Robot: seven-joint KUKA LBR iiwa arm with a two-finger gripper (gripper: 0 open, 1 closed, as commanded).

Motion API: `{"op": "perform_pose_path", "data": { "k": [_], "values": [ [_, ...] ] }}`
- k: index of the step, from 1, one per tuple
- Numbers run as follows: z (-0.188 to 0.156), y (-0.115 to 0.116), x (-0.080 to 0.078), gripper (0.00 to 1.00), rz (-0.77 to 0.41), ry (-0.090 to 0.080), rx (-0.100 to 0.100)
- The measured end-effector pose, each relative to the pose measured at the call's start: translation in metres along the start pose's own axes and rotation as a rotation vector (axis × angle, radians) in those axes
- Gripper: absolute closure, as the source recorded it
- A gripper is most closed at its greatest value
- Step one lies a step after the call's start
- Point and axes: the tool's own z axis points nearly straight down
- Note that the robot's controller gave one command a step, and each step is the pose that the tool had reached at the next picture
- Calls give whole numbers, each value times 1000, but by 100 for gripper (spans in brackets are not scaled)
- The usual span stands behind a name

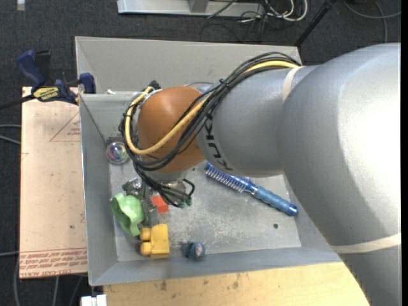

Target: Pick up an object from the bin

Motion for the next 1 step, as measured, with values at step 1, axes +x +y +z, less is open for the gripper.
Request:
{"op": "perform_pose_path", "data": {
  "k": [1],
  "values": [
    [-157,-4,16,100,41,-11,2]
  ]
}}
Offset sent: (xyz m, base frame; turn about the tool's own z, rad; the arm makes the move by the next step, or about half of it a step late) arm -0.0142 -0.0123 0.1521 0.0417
